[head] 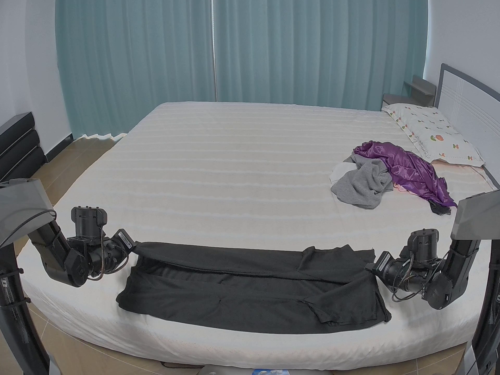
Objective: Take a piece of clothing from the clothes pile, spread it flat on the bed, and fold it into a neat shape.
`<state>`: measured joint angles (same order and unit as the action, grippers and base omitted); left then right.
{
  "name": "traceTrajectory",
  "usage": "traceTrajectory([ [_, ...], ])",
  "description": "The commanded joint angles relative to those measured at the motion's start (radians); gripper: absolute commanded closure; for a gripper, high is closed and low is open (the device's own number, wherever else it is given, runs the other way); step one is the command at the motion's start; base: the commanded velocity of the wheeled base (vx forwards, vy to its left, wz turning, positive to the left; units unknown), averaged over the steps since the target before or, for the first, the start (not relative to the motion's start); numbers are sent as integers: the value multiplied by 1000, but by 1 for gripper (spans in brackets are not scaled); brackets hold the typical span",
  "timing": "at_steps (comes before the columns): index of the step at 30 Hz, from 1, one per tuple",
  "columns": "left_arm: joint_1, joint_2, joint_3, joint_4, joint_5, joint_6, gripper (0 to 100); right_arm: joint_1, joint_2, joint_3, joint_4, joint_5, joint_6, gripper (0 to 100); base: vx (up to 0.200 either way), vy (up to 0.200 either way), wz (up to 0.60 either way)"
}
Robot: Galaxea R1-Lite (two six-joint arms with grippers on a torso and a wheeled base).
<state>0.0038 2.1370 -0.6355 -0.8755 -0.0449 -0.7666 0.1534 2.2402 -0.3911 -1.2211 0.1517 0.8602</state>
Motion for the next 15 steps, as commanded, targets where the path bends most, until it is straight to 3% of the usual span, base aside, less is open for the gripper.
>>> traceTrajectory([
  [1,-1,-14,0,0,0,0,100,-9,-16,-6,-3,0,2,100,0,0,0],
  [15,2,-48,2,0,2,0,100,-9,-62,3,-14,2,3,100,0,0,0],
])
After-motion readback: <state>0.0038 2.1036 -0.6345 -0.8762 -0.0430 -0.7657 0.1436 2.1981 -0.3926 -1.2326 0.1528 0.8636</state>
